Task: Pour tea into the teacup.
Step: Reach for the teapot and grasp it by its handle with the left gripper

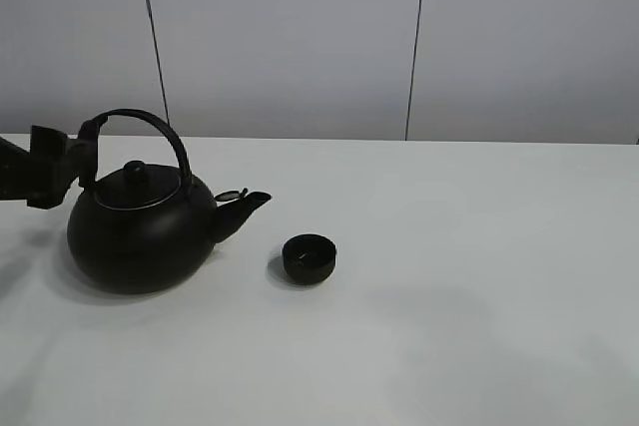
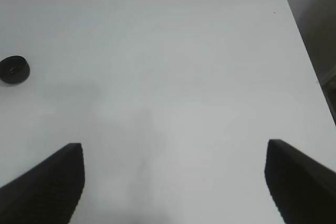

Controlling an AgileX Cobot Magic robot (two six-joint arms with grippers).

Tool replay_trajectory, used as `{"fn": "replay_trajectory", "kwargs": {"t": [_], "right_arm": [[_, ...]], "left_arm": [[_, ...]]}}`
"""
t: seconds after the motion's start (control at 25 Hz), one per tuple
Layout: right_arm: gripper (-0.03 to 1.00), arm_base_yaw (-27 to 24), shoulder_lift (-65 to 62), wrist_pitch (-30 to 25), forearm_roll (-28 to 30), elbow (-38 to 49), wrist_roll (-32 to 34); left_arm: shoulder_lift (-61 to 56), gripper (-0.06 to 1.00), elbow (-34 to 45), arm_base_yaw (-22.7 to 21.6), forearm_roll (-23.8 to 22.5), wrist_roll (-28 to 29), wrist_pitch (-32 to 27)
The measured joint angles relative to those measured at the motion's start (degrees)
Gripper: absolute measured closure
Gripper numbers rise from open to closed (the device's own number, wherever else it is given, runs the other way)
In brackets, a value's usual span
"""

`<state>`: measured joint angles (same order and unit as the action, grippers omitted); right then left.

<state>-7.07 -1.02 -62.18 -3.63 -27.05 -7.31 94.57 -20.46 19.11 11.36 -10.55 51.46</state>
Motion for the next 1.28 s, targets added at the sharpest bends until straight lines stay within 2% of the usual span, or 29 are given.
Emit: {"fn": "replay_trajectory", "kwargs": {"t": [0.28, 0.92, 1.28], "right_arm": [[0.33, 0.0, 0.0, 0.0, 0.0, 0.0, 0.0], [0.33, 0.0, 0.0, 0.0, 0.0, 0.0, 0.0], [0.33, 0.0, 0.0, 0.0, 0.0, 0.0, 0.0]], "left_arm": [[3.55, 0.25, -2.89, -1.53, -4.36, 2.35, 0.81], [8.66, 0.25, -8.28, -1.53, -5.7, 2.48, 0.75], [10.23, 0.25, -9.7, -4.41, -7.31, 3.31, -0.35]]}}
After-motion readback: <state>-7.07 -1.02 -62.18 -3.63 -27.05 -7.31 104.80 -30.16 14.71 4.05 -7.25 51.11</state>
